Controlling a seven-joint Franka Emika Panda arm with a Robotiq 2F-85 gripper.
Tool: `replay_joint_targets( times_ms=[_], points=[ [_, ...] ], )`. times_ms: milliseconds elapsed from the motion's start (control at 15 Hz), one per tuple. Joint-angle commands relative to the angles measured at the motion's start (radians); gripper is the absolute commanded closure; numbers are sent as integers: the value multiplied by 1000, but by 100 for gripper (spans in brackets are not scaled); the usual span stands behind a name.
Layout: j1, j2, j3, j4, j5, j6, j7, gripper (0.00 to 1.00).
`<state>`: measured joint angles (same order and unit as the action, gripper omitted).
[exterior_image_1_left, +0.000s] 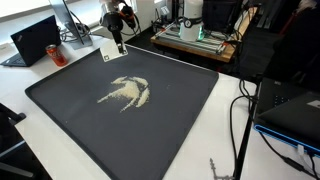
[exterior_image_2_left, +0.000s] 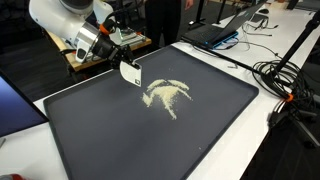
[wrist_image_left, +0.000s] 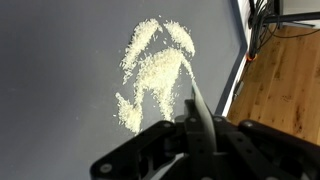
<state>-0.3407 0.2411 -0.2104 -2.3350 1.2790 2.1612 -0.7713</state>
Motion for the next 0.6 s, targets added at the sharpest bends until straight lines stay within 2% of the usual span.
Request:
replay_joint_targets(
  times_ms=[0,267,533],
  points=[
    [-8,70,-14,32,104,-70,-113,99],
    [-7,112,-30,45,145,-100,-165,99],
    [18,153,-42,106,93,-50,-122,99]
  ],
)
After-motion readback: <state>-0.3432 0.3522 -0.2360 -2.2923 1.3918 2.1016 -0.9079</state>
